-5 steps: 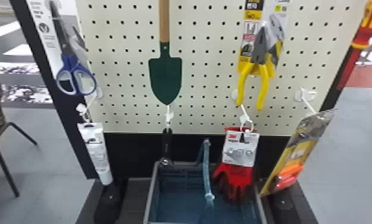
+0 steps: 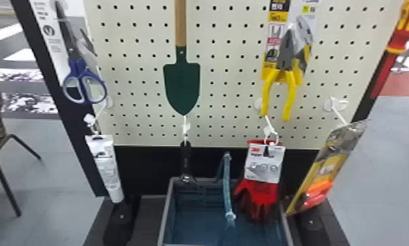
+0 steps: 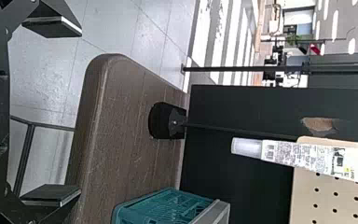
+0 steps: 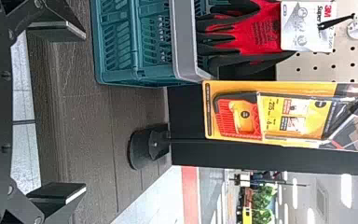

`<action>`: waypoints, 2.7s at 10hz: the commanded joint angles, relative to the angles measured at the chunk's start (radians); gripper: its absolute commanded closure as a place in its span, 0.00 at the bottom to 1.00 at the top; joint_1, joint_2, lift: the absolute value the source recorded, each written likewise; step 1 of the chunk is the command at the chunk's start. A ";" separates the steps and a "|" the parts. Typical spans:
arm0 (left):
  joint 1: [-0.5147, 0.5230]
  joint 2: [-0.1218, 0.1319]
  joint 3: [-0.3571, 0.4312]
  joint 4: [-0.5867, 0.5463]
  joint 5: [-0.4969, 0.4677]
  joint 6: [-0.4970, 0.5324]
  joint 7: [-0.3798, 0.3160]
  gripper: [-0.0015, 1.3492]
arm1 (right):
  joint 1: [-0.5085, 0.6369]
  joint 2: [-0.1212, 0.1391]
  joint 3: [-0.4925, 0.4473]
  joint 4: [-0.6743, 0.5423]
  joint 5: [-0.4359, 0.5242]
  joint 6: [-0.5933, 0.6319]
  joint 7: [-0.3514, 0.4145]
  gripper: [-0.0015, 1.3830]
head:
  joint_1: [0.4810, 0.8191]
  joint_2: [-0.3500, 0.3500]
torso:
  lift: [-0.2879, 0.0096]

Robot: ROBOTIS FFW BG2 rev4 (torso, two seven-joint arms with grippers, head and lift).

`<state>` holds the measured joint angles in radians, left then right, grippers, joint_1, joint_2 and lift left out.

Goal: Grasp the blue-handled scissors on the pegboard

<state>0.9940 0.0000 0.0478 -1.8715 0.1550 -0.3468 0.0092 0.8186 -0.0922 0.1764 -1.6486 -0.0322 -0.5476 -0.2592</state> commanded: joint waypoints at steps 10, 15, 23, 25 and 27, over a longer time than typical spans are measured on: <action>-0.102 0.012 0.096 -0.128 -0.048 0.126 -0.115 0.09 | 0.007 0.000 0.002 0.005 -0.006 0.014 0.002 0.11 | 0.20 0.50 | 0.63; -0.190 -0.003 0.198 -0.285 -0.077 0.275 -0.199 0.09 | 0.009 0.000 0.002 0.005 -0.005 0.028 0.017 0.11 | 0.20 0.50 | 0.63; -0.489 0.006 0.385 -0.469 -0.120 0.595 -0.529 0.09 | 0.009 0.000 0.003 0.008 -0.002 0.040 0.035 0.11 | 0.20 0.50 | 0.63; -0.562 0.041 0.399 -0.479 -0.138 0.655 -0.569 0.09 | 0.007 0.002 0.003 0.008 -0.002 0.040 0.035 0.12 | 0.20 0.50 | 0.63; -0.641 0.067 0.422 -0.479 -0.170 0.720 -0.617 0.09 | 0.007 0.002 0.003 0.005 -0.002 0.040 0.035 0.11 | 0.20 0.50 | 0.63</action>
<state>0.3784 0.0601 0.4602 -2.3512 -0.0029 0.3516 -0.6048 0.8252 -0.0904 0.1795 -1.6428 -0.0337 -0.5077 -0.2239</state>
